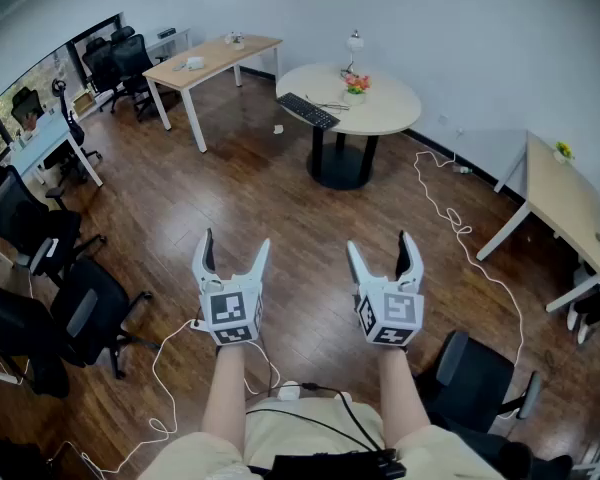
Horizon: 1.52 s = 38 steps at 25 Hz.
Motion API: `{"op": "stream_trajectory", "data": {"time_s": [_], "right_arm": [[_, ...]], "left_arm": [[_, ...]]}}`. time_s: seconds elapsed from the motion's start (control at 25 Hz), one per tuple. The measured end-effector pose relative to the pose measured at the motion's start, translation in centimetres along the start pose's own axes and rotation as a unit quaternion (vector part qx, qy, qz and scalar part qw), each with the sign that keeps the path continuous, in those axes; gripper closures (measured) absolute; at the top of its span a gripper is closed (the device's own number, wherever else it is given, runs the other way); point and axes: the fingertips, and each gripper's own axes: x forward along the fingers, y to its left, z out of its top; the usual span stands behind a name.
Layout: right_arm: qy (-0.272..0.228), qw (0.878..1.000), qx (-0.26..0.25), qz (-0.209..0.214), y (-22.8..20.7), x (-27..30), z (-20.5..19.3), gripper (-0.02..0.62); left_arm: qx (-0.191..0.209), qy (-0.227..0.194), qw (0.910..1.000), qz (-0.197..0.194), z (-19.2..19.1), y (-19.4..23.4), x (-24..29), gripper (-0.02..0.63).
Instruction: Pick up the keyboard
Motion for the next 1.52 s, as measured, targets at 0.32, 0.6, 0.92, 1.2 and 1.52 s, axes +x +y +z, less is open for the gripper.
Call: {"op": "stream_trajectory", "data": {"time_s": [0.32, 0.6, 0.92, 1.2, 1.52], "right_arm": [[-0.002, 1.0, 0.001, -0.01, 4.3, 1.4, -0.6, 0.126], [0.021, 1.0, -0.012, 0.004, 8.3, 1.5, -2.0, 0.126], [0.044, 0.999, -0.001, 0.023, 8.8, 3.5, -4.3, 0.126], [0.051, 0.997, 0.015, 0.062, 6.8, 9.1, -5.9, 0.126], [0.021, 0.998, 0.023, 0.063, -2.2, 16.1, -4.1, 0.138]], "left_arm": [[-0.002, -0.01, 0.9999, -0.014, -0.5, 4.3, -0.1, 0.164], [-0.019, -0.007, 0.9993, -0.032, -2.0, 6.5, -0.4, 0.164], [-0.033, 0.023, 0.9981, -0.046, -5.0, 6.0, 1.2, 0.164], [-0.024, 0.038, 0.9984, -0.035, -5.7, 4.9, 6.1, 0.164], [-0.013, 0.013, 0.9996, -0.022, -3.0, 1.3, 16.1, 0.164]]}}
